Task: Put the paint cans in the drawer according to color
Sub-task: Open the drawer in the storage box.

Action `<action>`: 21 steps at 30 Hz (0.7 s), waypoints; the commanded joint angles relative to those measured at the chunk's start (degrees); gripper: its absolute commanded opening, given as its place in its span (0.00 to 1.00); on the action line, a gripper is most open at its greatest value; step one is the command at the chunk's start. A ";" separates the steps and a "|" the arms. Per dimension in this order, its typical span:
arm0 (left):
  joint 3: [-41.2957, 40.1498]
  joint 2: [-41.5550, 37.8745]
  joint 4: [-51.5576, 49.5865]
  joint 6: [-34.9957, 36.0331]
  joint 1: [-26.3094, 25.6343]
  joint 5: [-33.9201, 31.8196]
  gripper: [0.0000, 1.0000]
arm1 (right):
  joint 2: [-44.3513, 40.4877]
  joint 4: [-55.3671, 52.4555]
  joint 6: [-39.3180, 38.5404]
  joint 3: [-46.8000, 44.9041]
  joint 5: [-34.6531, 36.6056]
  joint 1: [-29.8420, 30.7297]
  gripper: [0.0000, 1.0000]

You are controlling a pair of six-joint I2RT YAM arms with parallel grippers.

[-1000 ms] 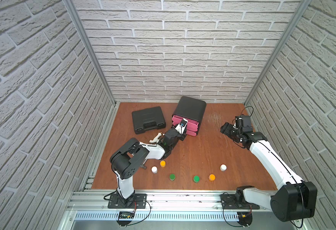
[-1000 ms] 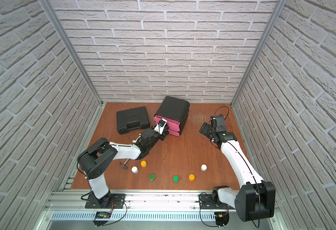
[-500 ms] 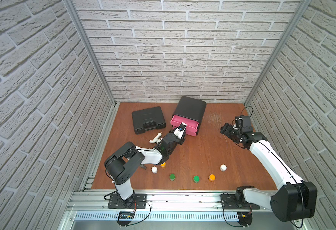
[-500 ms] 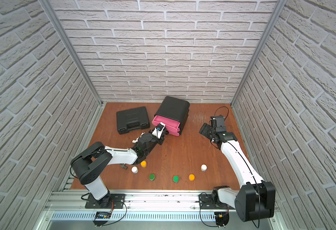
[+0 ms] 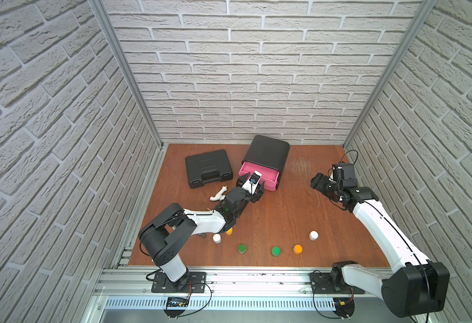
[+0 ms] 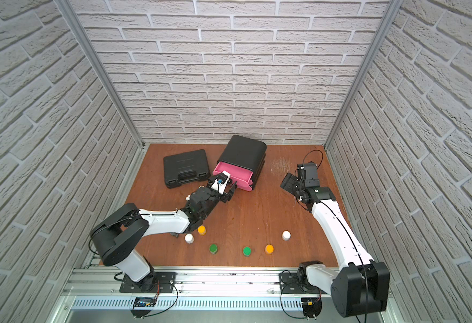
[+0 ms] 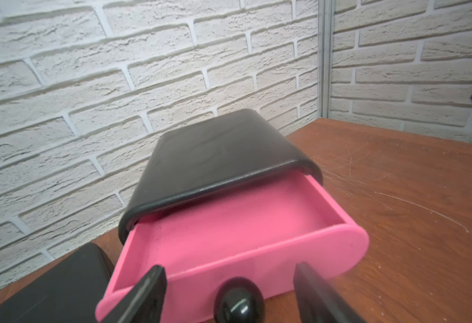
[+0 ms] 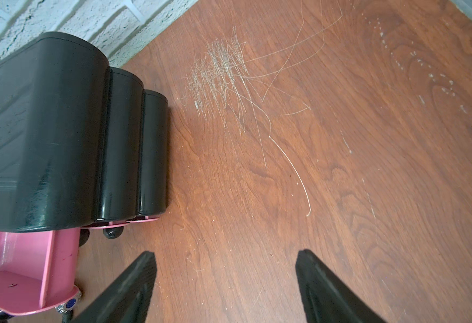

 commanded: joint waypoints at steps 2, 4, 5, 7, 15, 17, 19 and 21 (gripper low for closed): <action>-4.79 -12.15 -5.14 -1.89 -0.88 2.93 0.83 | -3.07 -0.98 -3.70 1.09 0.50 0.14 0.83; -6.90 -19.76 -13.27 -3.95 -1.00 4.30 0.82 | -3.04 -2.97 -4.32 2.26 -0.75 0.37 0.83; -7.26 -24.49 -20.00 -5.68 -1.02 4.14 0.83 | -2.84 -4.35 -4.35 3.33 -1.50 0.73 0.83; -6.62 -32.16 -33.36 -9.01 -0.60 4.00 0.84 | -2.30 -6.27 -4.60 4.99 -2.89 2.71 0.83; 4.91 -46.37 -82.97 -25.72 3.93 3.96 0.83 | 1.18 -12.09 -11.05 11.43 -1.30 16.58 0.77; 7.42 -46.94 -91.68 -29.91 5.11 4.45 0.82 | 2.45 -14.75 -11.08 12.53 -2.23 19.18 0.74; 9.63 -46.42 -97.95 -32.82 6.29 5.34 0.82 | 3.78 -18.32 -10.48 13.33 -1.56 22.82 0.71; 11.57 -44.74 -102.86 -34.91 7.56 6.53 0.81 | 5.22 -22.48 -9.72 13.63 1.78 28.35 0.70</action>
